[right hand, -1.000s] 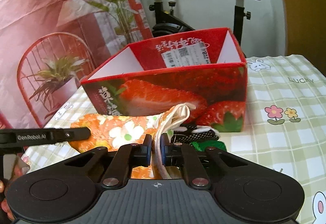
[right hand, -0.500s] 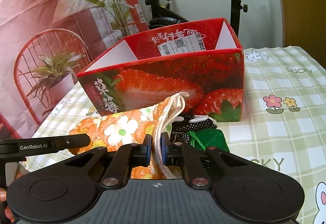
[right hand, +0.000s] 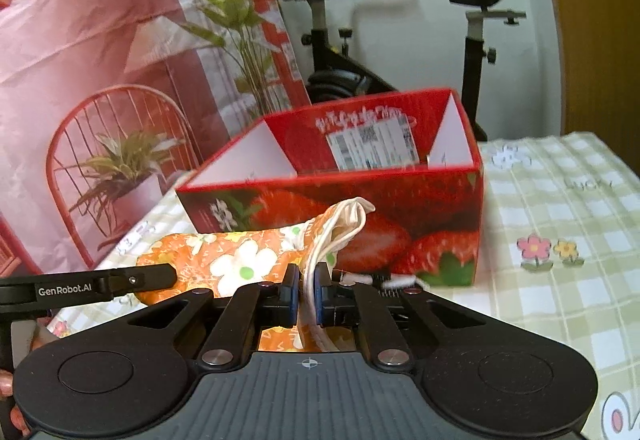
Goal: Organize soft objects
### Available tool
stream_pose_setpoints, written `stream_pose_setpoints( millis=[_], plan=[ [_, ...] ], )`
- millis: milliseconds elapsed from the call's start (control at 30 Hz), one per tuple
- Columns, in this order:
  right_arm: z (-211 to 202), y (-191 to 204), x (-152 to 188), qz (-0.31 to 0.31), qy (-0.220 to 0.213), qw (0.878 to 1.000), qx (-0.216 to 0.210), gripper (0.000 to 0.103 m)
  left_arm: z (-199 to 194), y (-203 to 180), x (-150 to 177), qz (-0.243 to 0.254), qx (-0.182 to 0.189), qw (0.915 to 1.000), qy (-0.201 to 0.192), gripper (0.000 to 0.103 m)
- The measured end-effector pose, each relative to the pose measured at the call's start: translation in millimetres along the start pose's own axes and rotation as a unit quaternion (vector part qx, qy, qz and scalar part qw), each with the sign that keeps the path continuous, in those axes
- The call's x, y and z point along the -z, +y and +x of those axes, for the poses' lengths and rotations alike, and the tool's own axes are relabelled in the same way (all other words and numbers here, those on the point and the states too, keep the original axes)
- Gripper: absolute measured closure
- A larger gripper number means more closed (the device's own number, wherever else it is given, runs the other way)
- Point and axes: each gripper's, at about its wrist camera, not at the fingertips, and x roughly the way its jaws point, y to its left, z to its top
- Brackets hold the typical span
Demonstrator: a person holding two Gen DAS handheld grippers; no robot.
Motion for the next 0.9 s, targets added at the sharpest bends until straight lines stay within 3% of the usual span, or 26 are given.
stream_pose_setpoints(
  millis=[467,767,900],
  plan=[
    [-8.3,7.2,-72.9,-0.011,-0.042,0.999,-0.021,0.096,-9.9,-16.0,-69.6,0.035,0.009,0.9976,-0.060,0.082],
    [37.4,-19.8,-122.1,-0.003,-0.044,0.999,0.000,0.096,39.0,-21.1,-113.4,0.060,0.002,0.9960,-0.066,0.082],
    [66.8,-31.8,-135.5,0.000,-0.038,0.999,0.009,0.096,68.7,-18.9,-129.3,0.048,-0.005,0.9974,-0.053,0.082]
  ],
)
